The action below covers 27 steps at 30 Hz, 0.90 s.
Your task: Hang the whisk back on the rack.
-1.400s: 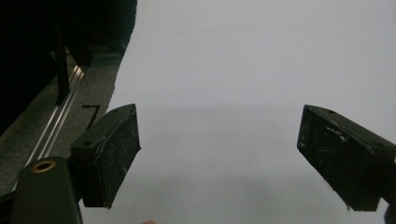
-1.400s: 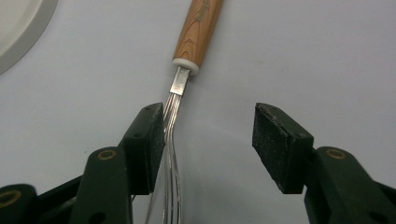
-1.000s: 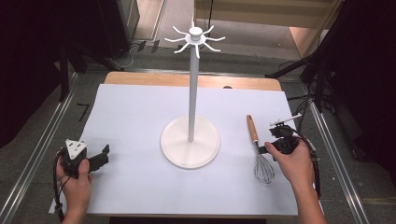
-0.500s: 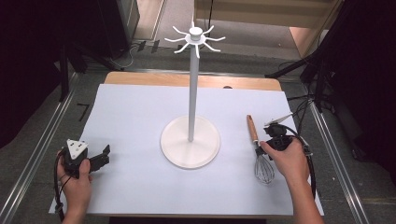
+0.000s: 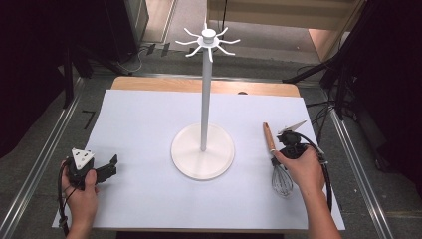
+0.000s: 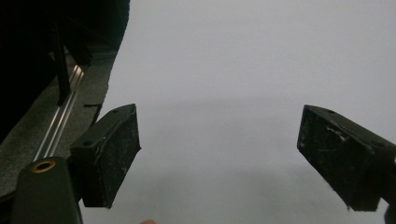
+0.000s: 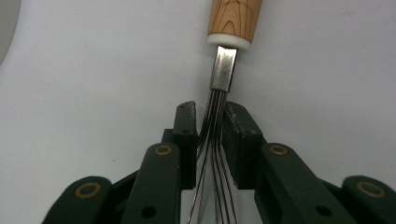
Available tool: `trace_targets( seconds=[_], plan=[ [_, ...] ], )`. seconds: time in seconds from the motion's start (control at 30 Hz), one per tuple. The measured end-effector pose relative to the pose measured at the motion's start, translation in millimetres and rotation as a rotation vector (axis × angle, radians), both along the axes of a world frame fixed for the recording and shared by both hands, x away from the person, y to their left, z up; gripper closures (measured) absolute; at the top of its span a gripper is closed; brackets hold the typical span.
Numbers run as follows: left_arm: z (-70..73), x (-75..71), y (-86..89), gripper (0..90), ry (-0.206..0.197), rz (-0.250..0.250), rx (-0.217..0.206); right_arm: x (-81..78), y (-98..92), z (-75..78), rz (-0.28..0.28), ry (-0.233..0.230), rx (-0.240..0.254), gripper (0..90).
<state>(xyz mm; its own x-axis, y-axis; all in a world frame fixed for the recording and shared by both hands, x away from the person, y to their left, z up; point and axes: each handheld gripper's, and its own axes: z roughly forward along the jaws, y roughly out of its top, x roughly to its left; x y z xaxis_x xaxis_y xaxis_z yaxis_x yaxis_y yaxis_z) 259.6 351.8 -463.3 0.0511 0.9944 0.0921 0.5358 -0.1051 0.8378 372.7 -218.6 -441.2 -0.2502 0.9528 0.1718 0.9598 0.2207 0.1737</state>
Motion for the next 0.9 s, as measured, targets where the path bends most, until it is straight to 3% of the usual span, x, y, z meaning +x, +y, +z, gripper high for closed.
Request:
trace_targets(
  seconds=[0.3,0.5,0.9],
  plan=[
    [-0.1,0.4,-0.8,14.0,0.006,-0.002,0.009,-1.9,3.0,-1.0,-0.001,-0.022,-0.039,80.6],
    [-0.1,0.5,-0.6,14.0,0.007,-0.003,0.008,-6.8,2.2,1.7,0.010,-0.093,-0.065,84.0],
    [-0.4,1.0,-1.7,14.1,0.010,-0.004,0.012,-20.8,-2.6,15.2,0.013,-0.216,0.002,84.6]
  ],
)
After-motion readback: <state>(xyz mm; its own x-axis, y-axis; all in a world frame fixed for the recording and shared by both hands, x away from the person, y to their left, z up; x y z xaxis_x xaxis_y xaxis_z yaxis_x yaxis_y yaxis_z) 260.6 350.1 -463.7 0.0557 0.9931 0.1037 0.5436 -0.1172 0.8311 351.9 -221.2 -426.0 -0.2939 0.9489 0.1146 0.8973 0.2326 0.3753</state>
